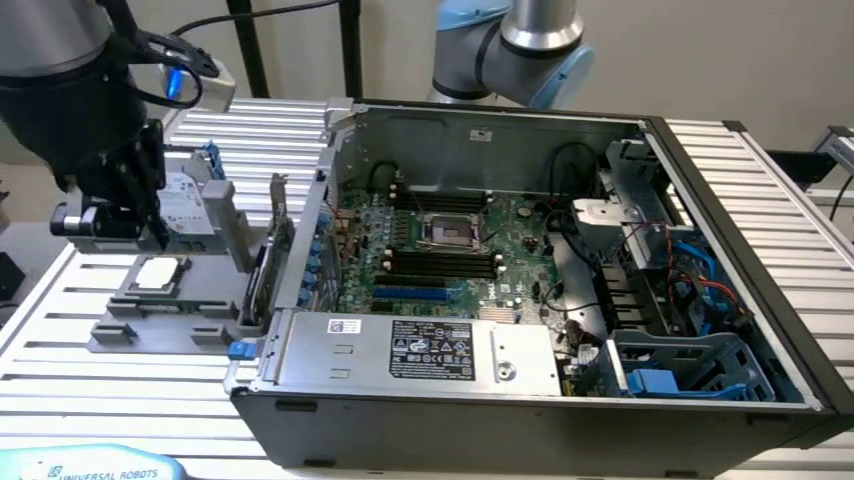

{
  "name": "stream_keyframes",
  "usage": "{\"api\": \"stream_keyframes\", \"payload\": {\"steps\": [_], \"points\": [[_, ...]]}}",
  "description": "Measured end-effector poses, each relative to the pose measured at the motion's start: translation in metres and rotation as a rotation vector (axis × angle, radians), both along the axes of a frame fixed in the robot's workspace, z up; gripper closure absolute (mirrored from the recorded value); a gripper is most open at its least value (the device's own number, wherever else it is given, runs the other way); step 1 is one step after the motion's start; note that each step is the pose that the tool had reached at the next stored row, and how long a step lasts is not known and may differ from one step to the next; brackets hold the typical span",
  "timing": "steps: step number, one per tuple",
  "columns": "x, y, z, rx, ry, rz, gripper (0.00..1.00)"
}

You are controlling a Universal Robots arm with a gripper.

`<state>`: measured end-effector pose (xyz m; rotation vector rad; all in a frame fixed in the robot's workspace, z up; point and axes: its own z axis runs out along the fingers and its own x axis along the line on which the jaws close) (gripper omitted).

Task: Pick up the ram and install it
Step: 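Pick up the ram and move it above insertion slot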

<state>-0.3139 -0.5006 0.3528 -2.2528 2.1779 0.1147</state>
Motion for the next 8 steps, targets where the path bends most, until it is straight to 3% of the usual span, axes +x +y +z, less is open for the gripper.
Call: {"api": "stream_keyframes", "payload": {"steps": [8], "points": [[0.036,0.0001,0.0315,0.0011,0.0001,0.0,0.87]]}}
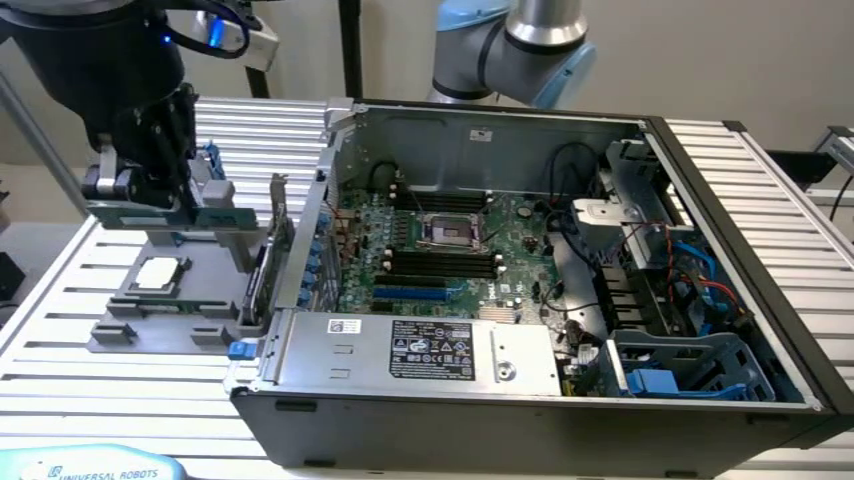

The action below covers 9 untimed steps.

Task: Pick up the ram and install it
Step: 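Pick up the ram and move it above insertion slot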

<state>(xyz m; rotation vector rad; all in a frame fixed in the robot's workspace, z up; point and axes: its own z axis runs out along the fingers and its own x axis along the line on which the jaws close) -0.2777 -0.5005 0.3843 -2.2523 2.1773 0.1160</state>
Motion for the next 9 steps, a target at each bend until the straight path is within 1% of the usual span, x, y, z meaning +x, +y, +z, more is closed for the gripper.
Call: {"api": "stream_keyframes", "payload": {"steps": [2,5,7,9], "points": [[0.009,0.0,0.0038,0.0037,0.0001,0.0,0.87],[0.023,0.0,0.0076,0.0118,0.0003,0.0,0.87],[0.032,0.0,0.0089,0.0169,0.0003,0.0,0.87],[0.041,0.0,0.0093,0.0208,0.0004,0.0,0.87]]}}
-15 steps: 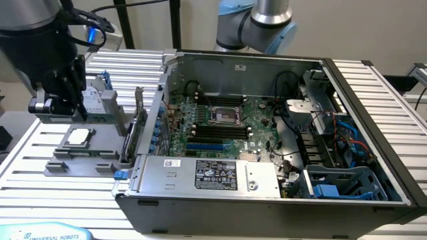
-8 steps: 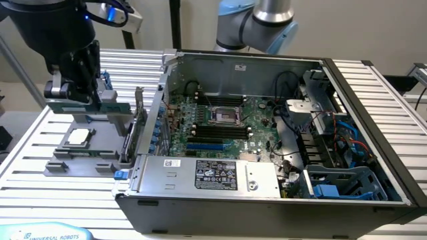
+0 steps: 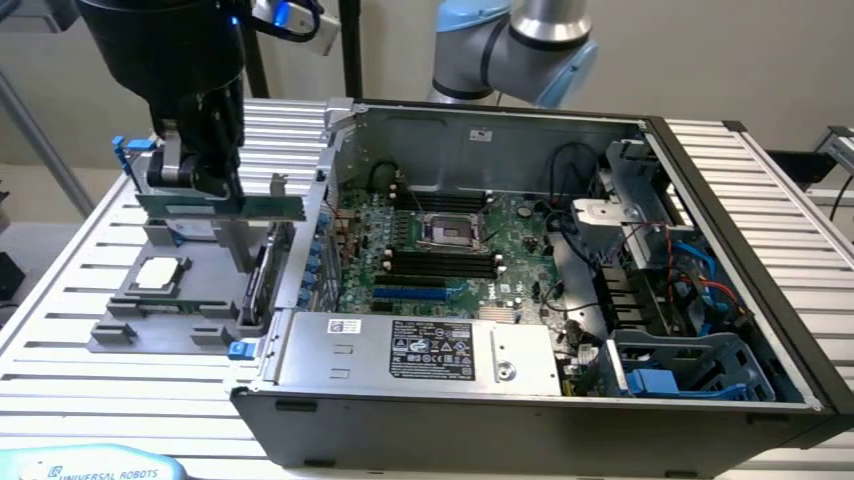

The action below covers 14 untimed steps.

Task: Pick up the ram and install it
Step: 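Pick up the ram and move it above insertion slot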

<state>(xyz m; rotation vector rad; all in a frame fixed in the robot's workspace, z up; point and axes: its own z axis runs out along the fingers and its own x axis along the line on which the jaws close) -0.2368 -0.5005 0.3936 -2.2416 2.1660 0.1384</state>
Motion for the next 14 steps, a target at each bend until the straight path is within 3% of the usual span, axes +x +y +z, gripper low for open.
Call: {"api": "stream_keyframes", "payload": {"steps": [8,14], "points": [[0.037,0.0,0.0,0.0045,0.0024,0.0,0.87],[0.064,0.0,0.0,0.0049,0.0062,0.0,0.87]]}}
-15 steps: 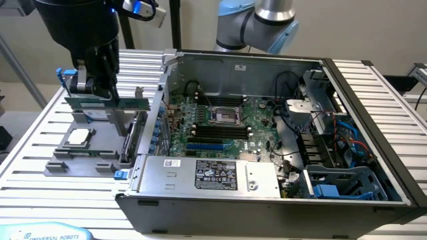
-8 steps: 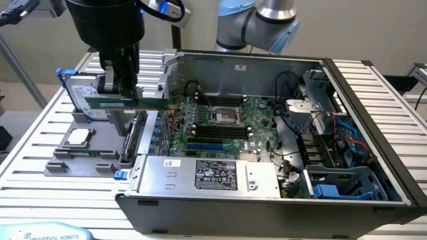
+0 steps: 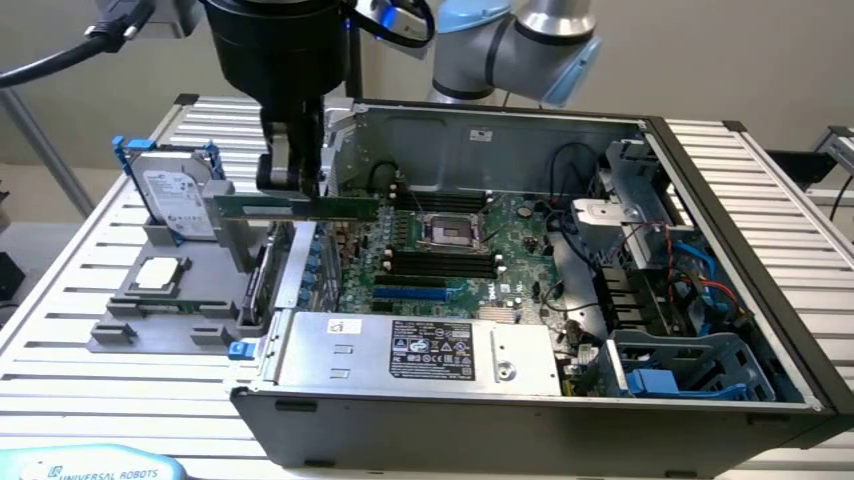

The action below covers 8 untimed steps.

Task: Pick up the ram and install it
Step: 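Pick up the ram and move it above insertion slot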

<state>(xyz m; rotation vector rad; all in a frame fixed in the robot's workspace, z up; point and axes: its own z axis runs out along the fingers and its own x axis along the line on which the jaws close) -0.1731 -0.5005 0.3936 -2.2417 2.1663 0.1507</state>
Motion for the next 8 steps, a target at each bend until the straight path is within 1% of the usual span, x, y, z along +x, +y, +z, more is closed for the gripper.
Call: {"api": "stream_keyframes", "payload": {"steps": [4,8], "points": [[0.018,0.0003,-0.001,0.0,0.0035,0.0,0.87],[0.036,0.0018,-0.005,0.0,0.0068,0.0,0.87]]}}
